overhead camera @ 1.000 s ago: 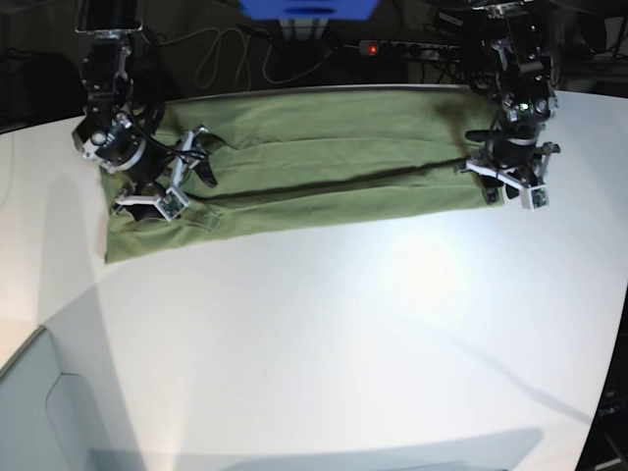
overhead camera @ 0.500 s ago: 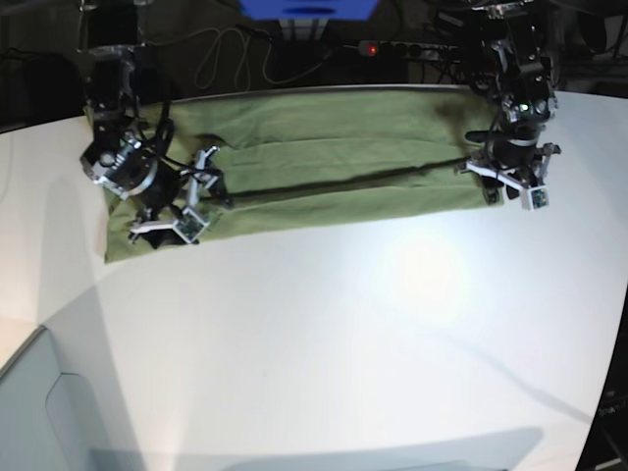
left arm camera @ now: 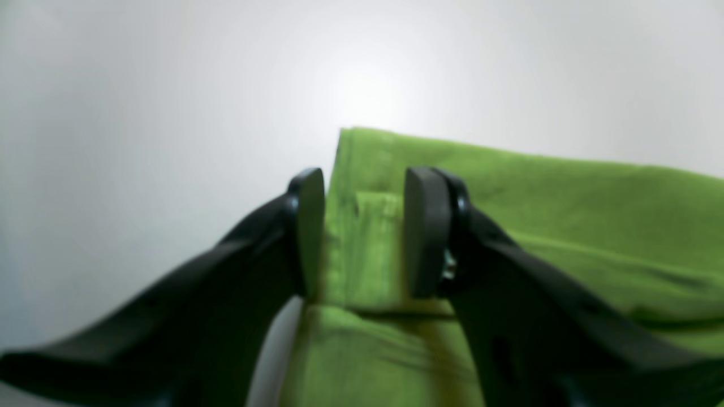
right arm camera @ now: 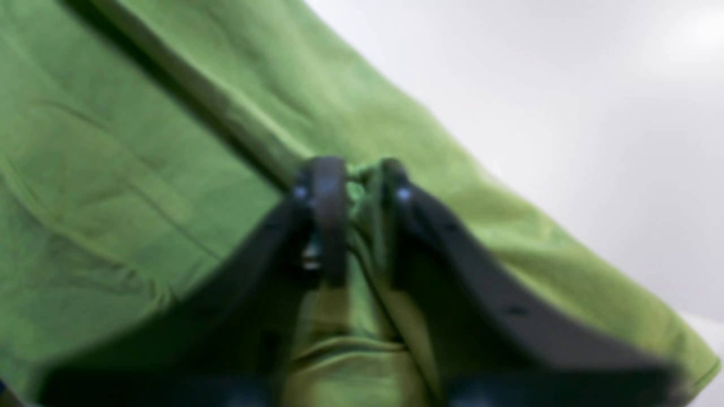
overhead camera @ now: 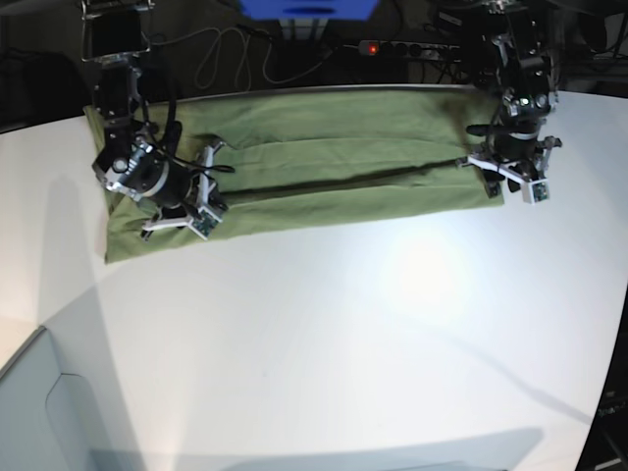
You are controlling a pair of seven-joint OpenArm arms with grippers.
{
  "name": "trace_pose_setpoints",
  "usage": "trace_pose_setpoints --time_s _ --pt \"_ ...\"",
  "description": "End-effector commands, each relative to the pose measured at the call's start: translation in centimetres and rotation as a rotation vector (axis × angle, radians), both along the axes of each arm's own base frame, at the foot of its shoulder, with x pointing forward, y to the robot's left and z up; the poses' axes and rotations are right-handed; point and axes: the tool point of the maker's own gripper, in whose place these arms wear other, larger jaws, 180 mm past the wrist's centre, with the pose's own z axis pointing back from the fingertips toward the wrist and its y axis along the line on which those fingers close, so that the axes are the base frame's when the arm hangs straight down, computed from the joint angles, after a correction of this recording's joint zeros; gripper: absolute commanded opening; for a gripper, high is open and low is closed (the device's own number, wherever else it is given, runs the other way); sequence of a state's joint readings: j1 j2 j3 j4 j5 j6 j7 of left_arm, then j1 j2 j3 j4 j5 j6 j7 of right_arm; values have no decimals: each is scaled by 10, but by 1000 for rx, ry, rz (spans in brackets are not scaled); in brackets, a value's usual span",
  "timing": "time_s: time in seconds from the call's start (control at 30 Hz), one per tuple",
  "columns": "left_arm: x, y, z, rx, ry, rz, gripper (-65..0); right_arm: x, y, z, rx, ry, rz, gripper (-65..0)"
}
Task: Fold the T-shirt properly
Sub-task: 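Grasp the green strip's end with the right gripper and hold it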
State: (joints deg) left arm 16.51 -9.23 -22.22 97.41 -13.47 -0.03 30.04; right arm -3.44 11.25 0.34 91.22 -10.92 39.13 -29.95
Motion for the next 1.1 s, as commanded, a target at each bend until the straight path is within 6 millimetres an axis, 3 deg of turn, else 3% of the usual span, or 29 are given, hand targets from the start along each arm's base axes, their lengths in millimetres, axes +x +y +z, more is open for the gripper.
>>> trace_pose_setpoints --time_s 0.0,0.37,0.7,0.9,1.0,1.07 --pt "7 3 12 15 -43 -2 -420 6 3 10 19 -31 16 -650" --pt "9 1 13 11 -52 -1 -420 -29 9 20 22 -46 39 -650" --pt "11 0 14 4 -58 0 -420 -46 2 10 -8 -7 57 -636" --pt "14 -4 30 16 -92 -16 -420 -44 -2 12 -14 -12 49 -420" --pt "10 -7 39 31 -108 -28 -420 -41 -8 22 -20 -44 31 -299" --pt "8 -9 46 39 -120 -37 -420 -37 -20 35 -26 -85 -9 -251"
